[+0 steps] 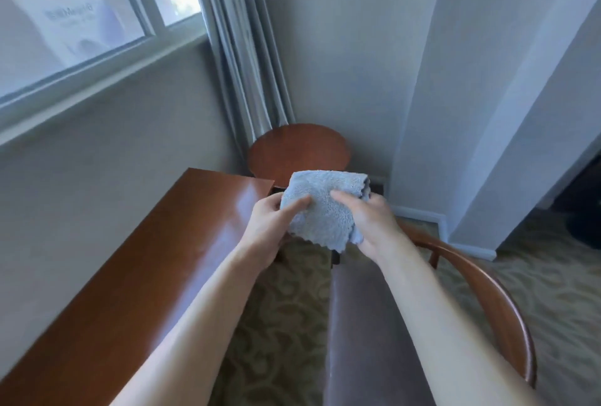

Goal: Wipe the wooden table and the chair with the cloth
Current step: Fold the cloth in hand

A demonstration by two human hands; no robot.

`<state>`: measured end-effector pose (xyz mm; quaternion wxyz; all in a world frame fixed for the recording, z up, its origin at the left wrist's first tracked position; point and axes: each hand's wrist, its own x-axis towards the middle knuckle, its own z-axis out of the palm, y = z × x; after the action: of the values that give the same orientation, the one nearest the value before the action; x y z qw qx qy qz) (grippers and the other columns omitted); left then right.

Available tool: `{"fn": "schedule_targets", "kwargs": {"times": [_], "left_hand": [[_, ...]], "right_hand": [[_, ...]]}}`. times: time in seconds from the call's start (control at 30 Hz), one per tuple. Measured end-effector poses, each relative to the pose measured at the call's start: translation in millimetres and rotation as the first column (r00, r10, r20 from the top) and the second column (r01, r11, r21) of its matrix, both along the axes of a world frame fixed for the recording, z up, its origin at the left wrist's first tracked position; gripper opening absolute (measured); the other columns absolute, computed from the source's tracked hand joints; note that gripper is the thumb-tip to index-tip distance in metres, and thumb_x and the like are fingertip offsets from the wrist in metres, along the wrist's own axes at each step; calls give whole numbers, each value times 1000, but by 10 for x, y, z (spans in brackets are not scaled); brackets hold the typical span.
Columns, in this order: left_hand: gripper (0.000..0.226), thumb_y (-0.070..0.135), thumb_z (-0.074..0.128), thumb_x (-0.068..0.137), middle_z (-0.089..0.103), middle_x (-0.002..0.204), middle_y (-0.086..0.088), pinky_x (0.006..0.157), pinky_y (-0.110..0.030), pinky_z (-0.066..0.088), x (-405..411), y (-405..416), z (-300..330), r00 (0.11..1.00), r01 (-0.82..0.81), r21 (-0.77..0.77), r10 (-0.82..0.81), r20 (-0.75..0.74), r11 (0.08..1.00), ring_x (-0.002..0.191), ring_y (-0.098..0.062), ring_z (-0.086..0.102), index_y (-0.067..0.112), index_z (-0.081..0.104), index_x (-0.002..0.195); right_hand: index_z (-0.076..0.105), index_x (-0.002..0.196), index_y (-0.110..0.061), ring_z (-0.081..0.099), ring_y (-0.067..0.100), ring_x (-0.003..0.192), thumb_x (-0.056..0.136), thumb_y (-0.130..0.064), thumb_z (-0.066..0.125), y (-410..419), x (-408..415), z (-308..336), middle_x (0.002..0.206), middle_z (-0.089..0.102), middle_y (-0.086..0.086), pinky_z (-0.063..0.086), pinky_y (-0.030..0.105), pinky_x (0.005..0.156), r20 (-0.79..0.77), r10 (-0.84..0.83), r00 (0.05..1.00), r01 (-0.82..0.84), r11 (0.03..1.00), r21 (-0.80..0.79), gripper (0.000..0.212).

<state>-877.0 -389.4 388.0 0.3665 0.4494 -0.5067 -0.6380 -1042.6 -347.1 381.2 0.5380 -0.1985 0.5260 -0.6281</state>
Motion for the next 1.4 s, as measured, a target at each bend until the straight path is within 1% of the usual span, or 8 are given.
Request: {"fn": "schedule_targets", "kwargs": {"times": [0.1, 0.33, 0.43, 0.57, 0.67, 0.87, 1.0, 1.4], "left_hand": [[23, 21, 74, 94, 78, 104, -17, 84, -46, 61, 336, 150, 533, 994, -98, -67, 94, -49, 993, 96, -33, 76, 3, 73, 108], [17, 14, 74, 92, 79, 92, -15, 61, -34, 61, 1298, 784, 1538, 923, -331, -77, 306, -235, 940, 79, -25, 77, 2, 74, 104], [10, 11, 73, 92, 78, 80, -9, 49, -30, 58, 1630, 1193, 1882, 882, -419, -84, 383, -275, 904, 65, -20, 75, 4, 72, 99], [13, 13, 72, 92, 75, 91, -12, 66, -42, 63, 1988, 1698, 2277, 845, -487, -93, 441, -302, 868, 76, -26, 73, 6, 71, 103], [18, 14, 70, 94, 76, 91, -11, 60, -37, 64, 2214, 2071, 2544, 812, -534, -95, 478, -335, 840, 74, -23, 75, 4, 69, 109], [24, 17, 69, 95, 78, 98, -11, 74, -39, 63, 2508, 2768, 2897, 745, -640, -143, 564, -357, 755, 81, -23, 76, 4, 69, 116], [16, 16, 70, 95, 79, 90, -10, 66, -35, 64, 2616, 3232, 2978, 681, -716, -153, 633, -369, 681, 77, -23, 77, 6, 71, 108], [7, 17, 71, 94, 78, 80, -6, 58, -33, 62, 3410, 4834, 3087, 490, -871, -175, 783, -383, 460, 69, -20, 76, 11, 72, 96]], "right_hand": [[74, 103, -1, 76, 36, 92, 87, -5, 76, -18, 378, 493, 100, 77, 21, 61, 52, 82, 9, 80, 997, -79, 994, -76, 17], [74, 88, 1, 78, 32, 82, 86, -9, 77, 393, 1314, 1576, 88, 78, 18, 62, 40, 66, -45, 148, 988, -154, 962, -224, 11], [75, 83, -1, 76, 38, 87, 86, -11, 78, 718, 1694, 1950, 88, 78, 20, 63, 51, 76, -83, 200, 976, -215, 946, -243, 11], [75, 80, -2, 75, 40, 90, 86, -9, 78, 1160, 2092, 2411, 91, 77, 22, 59, 60, 87, -110, 239, 965, -260, 926, -273, 10], [74, 80, -4, 77, 36, 82, 87, -11, 78, 1473, 2298, 2695, 85, 78, 18, 60, 59, 83, -137, 299, 944, -327, 900, -288, 11], [72, 76, -8, 77, 25, 69, 87, -14, 78, 1973, 2569, 3076, 78, 79, 11, 61, 33, 61, -162, 411, 897, -442, 835, -329, 14], [72, 77, -9, 75, 20, 63, 89, -12, 77, 2291, 2694, 3207, 73, 78, 6, 55, 24, 53, -171, 500, 849, -526, 773, -355, 13], [76, 87, -2, 75, 34, 96, 86, -15, 79, 3544, 3653, 3467, 96, 78, 19, 59, 47, 88, -256, 675, 692, -717, 600, -355, 13]]}}
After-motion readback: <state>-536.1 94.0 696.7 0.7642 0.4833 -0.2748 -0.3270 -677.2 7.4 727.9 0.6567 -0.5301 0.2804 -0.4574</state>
